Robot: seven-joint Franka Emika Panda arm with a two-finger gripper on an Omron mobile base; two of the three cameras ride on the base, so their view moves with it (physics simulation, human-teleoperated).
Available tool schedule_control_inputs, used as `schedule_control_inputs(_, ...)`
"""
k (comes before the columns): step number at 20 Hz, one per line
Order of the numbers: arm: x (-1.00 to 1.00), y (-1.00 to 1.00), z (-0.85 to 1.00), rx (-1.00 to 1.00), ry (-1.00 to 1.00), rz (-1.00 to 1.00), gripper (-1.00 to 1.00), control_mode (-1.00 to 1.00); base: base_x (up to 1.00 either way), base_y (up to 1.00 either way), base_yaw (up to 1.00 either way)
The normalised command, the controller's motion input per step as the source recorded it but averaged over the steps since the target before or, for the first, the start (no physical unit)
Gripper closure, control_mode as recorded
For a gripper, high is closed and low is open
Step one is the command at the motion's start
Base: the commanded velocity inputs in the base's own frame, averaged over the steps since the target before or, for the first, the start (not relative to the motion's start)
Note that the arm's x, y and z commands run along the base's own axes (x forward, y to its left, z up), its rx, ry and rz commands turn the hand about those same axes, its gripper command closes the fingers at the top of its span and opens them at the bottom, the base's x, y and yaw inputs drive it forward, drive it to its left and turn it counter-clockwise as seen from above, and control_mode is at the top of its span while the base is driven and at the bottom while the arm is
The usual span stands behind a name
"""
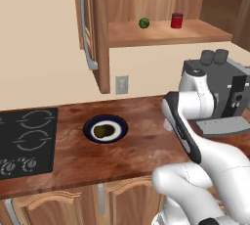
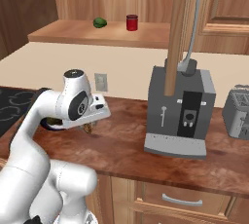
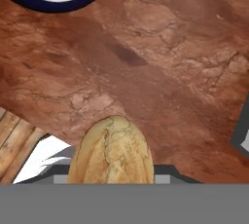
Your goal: Pick the avocado and bread from the counter and place them on the plate. Then pick the jam from the cabinet and place it next to the plate. Lastly close the cabinet door.
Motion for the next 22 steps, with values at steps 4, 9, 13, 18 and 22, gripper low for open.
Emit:
schedule_control_inputs(4,0.0,0.41,0.29,0.0,-0.08,0.0,1.0,-1.0,0.0,0.0,0.0)
schedule_control_inputs(9,0.0,0.44,0.18,0.02,-0.06,0.01,1.0,-1.0,0.0,0.0,0.0)
schedule_control_inputs(13,0.0,0.41,0.14,0.05,-0.03,0.03,1.0,-1.0,0.0,0.0,0.0)
schedule_control_inputs(18,0.0,0.31,0.1,0.07,-0.02,0.05,1.0,-1.0,0.0,0.0,0.0)
schedule_control_inputs(22,0.0,0.32,0.04,0.05,-0.03,0.03,1.0,-1.0,0.0,0.0,0.0)
